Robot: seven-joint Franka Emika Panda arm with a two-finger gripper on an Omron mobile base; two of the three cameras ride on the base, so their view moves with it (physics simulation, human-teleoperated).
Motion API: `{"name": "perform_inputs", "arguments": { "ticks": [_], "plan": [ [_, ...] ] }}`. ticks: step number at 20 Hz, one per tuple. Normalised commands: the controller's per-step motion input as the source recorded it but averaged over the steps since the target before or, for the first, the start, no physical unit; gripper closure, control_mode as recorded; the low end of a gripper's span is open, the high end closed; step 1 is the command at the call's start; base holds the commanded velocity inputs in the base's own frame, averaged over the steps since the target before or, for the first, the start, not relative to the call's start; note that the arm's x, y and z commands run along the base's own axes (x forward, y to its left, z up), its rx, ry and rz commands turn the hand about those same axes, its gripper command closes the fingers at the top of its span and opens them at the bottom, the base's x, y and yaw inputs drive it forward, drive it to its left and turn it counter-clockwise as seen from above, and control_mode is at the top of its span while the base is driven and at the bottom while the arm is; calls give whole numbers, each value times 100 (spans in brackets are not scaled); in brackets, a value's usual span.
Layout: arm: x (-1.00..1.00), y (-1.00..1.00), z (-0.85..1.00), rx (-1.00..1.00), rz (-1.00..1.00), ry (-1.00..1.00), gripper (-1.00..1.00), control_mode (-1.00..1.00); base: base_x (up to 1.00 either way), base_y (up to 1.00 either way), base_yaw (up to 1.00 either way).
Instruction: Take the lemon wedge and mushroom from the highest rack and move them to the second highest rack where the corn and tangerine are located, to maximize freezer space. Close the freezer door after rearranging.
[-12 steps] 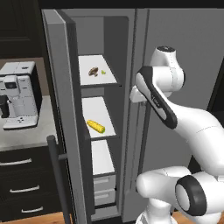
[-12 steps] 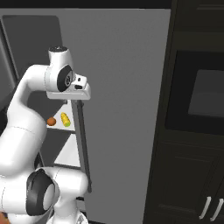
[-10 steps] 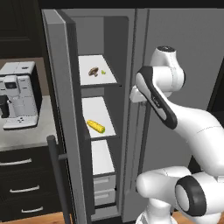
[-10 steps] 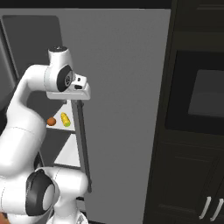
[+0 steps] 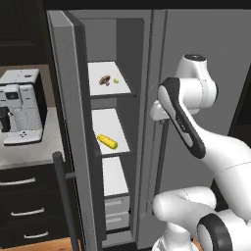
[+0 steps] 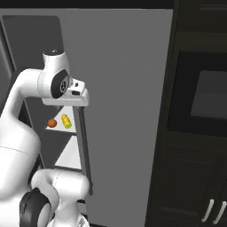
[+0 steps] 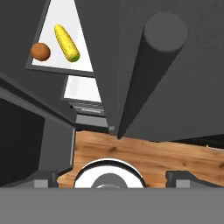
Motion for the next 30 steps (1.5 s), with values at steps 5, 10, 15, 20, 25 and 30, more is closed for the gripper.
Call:
{"name": "perform_inputs", "arguments": {
  "ticks": [5,10,15,20,25,30],
  "plan": [
    [-40,-15,0,1,-1,0,-100,-100,0,0,0],
    [-26,-13,-5,0,0,0,-100,-100,0,0,0],
    [-6,-1,-12,1,0,0,-100,100,1,10,0],
    [0,0,0,0,0,0,-100,100,49,51,0],
    [0,0,0,0,0,0,-100,100,53,35,0],
    [0,0,0,0,0,0,-100,100,0,61,0]
  ]
}}
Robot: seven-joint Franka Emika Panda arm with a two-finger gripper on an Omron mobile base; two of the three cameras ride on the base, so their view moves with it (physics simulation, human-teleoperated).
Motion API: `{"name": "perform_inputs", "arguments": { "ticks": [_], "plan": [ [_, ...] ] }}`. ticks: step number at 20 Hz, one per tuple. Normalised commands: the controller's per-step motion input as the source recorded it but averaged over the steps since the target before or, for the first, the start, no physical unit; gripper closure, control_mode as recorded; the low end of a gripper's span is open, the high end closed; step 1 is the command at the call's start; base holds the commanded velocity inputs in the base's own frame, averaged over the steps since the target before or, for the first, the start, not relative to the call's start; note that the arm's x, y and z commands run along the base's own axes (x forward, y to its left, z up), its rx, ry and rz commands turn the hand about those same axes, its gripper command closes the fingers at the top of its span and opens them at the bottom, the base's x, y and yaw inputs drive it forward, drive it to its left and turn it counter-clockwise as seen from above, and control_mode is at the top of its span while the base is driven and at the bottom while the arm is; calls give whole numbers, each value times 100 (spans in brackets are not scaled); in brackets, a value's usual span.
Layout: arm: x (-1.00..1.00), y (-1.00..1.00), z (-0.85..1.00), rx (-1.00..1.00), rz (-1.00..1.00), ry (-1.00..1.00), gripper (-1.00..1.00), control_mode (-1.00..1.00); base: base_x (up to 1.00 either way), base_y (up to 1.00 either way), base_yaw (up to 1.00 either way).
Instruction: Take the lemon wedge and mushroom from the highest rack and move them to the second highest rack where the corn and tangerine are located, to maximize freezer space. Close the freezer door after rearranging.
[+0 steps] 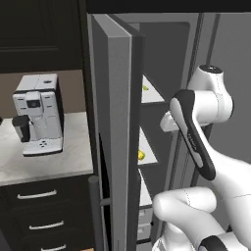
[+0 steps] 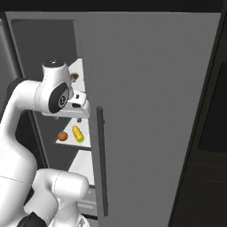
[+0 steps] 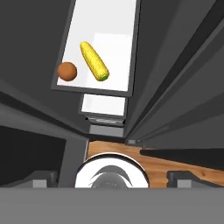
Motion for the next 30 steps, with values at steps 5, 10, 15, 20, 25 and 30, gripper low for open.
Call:
{"name": "perform_inputs", "arguments": {
  "ticks": [5,10,15,20,25,30],
  "plan": [
    [0,2,0,0,0,0,-100,-100,0,43,0],
    [-11,1,35,3,0,-16,-100,-100,0,0,0],
    [1,13,53,3,0,-26,-100,-100,0,0,0],
    [58,33,16,2,0,-7,-100,-100,0,0,0],
    [85,41,5,4,0,-4,-100,-100,0,0,0],
    [79,41,13,1,0,-3,-100,-100,0,0,0]
  ]
}}
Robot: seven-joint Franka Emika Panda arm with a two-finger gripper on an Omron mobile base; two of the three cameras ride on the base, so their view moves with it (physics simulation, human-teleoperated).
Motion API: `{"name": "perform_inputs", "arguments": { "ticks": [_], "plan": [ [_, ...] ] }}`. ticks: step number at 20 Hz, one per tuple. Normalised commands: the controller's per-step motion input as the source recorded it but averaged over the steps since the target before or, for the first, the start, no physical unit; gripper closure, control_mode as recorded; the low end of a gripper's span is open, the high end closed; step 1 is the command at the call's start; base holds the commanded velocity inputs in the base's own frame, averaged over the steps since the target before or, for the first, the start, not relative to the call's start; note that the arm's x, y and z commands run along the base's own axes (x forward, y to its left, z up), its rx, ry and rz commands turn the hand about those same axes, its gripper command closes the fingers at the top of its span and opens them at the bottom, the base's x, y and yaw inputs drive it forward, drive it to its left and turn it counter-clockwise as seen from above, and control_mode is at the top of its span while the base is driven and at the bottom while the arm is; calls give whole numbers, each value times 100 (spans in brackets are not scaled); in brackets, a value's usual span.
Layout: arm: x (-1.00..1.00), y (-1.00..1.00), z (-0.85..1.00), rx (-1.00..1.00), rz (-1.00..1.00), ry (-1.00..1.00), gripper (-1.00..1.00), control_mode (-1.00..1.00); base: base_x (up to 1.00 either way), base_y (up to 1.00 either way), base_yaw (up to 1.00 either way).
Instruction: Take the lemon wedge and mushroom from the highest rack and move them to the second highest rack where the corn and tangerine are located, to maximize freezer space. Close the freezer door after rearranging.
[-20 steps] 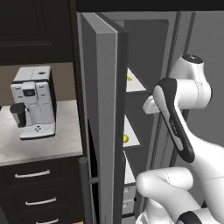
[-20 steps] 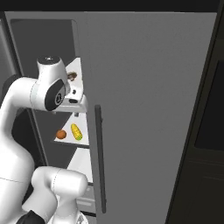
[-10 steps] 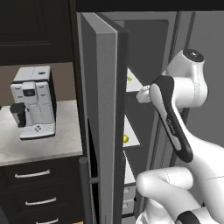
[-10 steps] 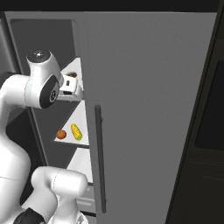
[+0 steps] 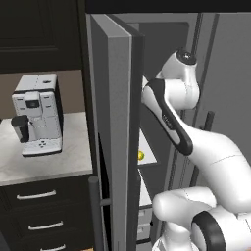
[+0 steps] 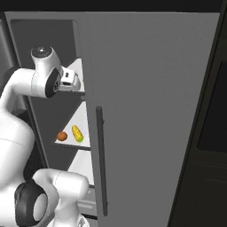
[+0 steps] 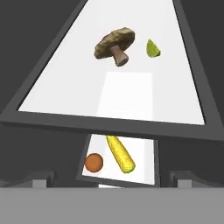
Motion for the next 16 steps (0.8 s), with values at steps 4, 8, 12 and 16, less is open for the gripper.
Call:
{"name": "perform_inputs", "arguments": {
  "ticks": [4,8,12,16],
  "plan": [
    [78,20,8,1,0,0,-100,-100,0,0,0],
    [77,4,0,3,0,0,-100,-100,0,0,0],
    [77,8,0,1,-4,0,-100,-100,0,0,0],
    [52,9,0,0,-9,0,-100,-100,0,0,0]
  ]
}}
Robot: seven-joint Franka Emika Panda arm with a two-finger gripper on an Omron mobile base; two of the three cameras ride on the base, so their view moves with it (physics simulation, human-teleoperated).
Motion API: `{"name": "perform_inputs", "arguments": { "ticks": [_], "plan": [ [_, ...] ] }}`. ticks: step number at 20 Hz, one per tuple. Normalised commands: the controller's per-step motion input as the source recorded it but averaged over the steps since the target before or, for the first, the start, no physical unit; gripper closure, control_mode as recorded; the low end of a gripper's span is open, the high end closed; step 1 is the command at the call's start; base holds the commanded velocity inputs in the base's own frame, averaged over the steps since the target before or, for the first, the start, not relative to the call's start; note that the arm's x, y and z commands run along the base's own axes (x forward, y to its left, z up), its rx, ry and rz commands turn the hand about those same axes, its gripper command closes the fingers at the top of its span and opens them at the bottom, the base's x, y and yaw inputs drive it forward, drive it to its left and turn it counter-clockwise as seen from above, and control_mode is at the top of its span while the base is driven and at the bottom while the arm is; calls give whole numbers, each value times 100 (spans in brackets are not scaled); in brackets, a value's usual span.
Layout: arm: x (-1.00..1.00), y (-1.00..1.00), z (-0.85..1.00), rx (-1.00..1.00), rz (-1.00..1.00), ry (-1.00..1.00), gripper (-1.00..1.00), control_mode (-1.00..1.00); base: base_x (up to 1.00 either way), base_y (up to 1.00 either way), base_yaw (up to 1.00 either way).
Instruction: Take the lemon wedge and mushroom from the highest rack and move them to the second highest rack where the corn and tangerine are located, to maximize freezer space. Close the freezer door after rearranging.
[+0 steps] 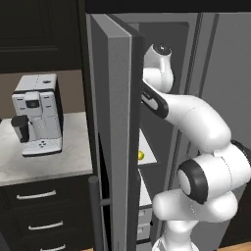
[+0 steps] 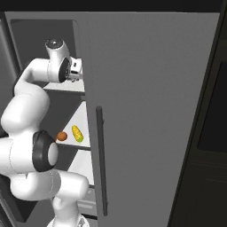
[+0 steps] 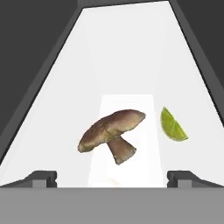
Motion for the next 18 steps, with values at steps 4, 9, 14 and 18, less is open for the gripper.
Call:
{"name": "perform_inputs", "arguments": {
  "ticks": [4,9,14,18],
  "plan": [
    [41,10,-6,0,-12,0,-100,-100,0,0,0],
    [39,5,-22,0,-12,0,-100,-100,0,0,0],
    [40,0,-28,0,-13,0,-100,-100,0,0,0],
    [37,7,-24,4,-10,0,100,-100,0,0,0]
  ]
}}
